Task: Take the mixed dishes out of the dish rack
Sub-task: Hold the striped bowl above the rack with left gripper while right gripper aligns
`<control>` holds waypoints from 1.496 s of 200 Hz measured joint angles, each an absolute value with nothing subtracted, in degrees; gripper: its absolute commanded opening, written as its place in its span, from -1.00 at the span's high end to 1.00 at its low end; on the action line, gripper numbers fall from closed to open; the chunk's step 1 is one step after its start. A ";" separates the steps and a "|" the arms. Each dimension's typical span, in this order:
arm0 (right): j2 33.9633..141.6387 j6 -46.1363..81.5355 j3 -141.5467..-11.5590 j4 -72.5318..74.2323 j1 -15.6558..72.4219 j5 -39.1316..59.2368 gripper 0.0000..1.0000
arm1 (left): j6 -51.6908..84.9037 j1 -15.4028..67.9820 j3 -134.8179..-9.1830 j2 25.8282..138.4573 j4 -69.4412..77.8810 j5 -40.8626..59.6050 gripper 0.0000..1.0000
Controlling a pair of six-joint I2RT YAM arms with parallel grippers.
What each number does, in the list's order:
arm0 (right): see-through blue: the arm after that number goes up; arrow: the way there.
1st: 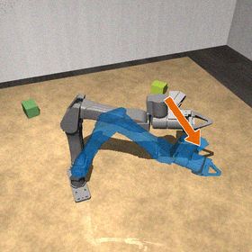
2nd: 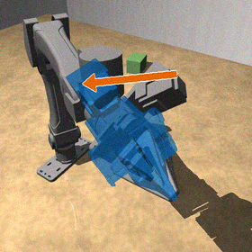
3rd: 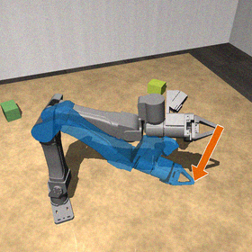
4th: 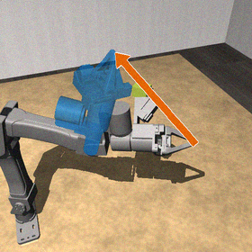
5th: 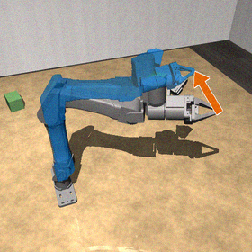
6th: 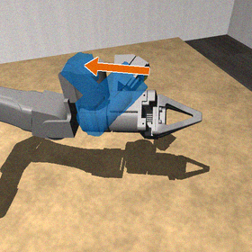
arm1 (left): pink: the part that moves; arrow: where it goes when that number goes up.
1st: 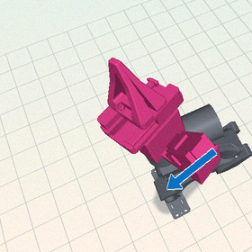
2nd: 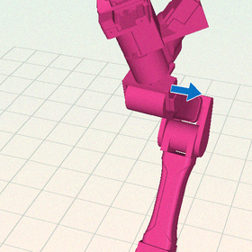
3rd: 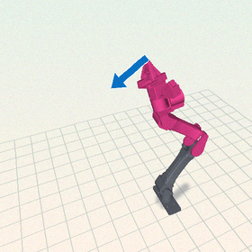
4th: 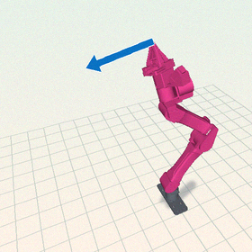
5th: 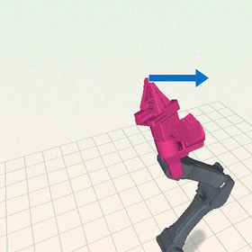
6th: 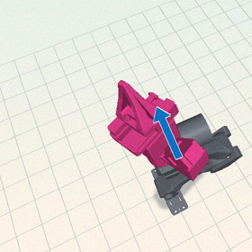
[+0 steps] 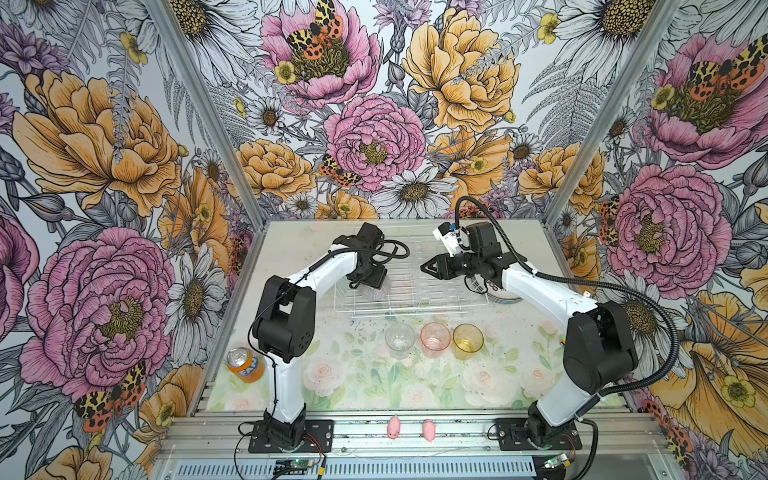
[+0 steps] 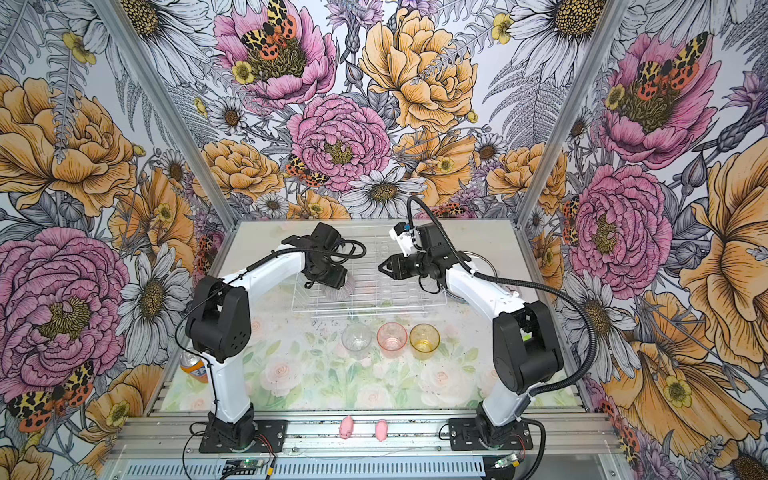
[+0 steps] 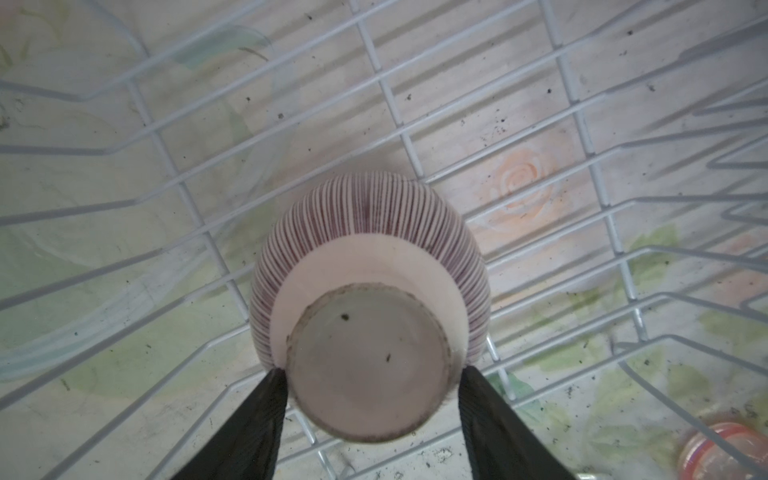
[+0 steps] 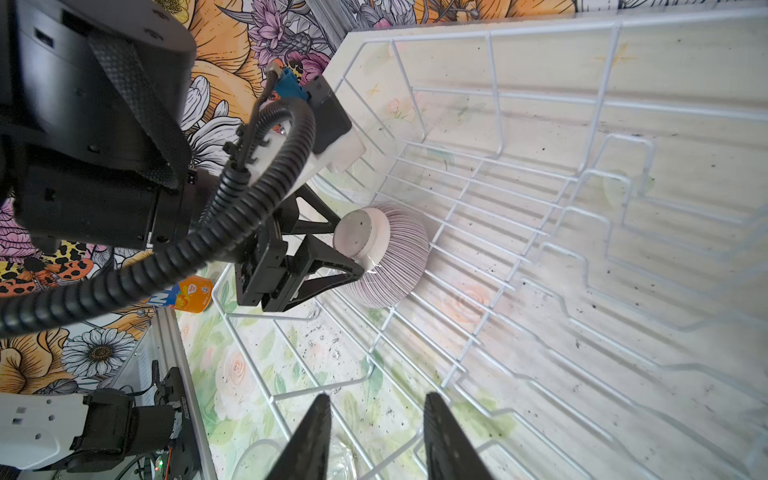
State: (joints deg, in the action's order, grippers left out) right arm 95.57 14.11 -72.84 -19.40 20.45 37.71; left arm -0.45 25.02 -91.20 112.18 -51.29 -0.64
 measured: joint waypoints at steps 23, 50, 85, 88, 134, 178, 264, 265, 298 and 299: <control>95.57 14.11 -72.77 -19.40 20.45 37.71 0.22 | -0.47 25.17 -92.60 112.18 -51.51 -0.67 -0.33; 95.57 14.11 -72.64 -19.38 20.45 37.71 0.22 | -0.60 25.23 -94.11 112.18 -51.64 -0.64 -0.31; 95.57 14.11 -72.51 -19.38 20.45 37.67 0.21 | -0.62 25.28 -94.24 112.49 -51.68 -0.62 -0.30; 95.57 14.11 -72.51 -19.38 20.45 37.65 0.22 | -0.62 25.28 -94.24 112.55 -51.68 -0.62 -0.29; 95.57 14.11 -72.51 -19.38 20.45 37.52 0.21 | -0.62 25.28 -94.24 113.47 -51.70 -0.62 -0.27; 95.59 14.11 -72.51 -19.38 20.45 37.52 0.22 | -0.86 25.28 -94.26 114.24 -51.70 -0.62 -0.23; 95.77 14.13 -72.51 -19.38 20.45 37.52 0.21 | -2.07 24.99 -95.22 114.89 -51.64 -0.60 0.06; 95.77 14.13 -72.51 -19.40 20.45 37.54 0.21 | -2.02 24.99 -95.22 114.89 -51.64 -0.60 0.07; 96.38 14.13 -72.53 -19.38 20.45 37.54 0.21 | -2.15 24.71 -95.24 114.89 -51.64 -0.19 0.16; 96.42 14.13 -72.53 -19.38 20.45 37.54 0.21 | -2.15 24.67 -95.24 114.89 -51.64 -0.16 0.16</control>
State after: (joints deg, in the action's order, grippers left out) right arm 96.42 14.13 -72.53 -19.38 20.45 37.54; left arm -2.15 24.67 -95.24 114.89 -51.64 -0.16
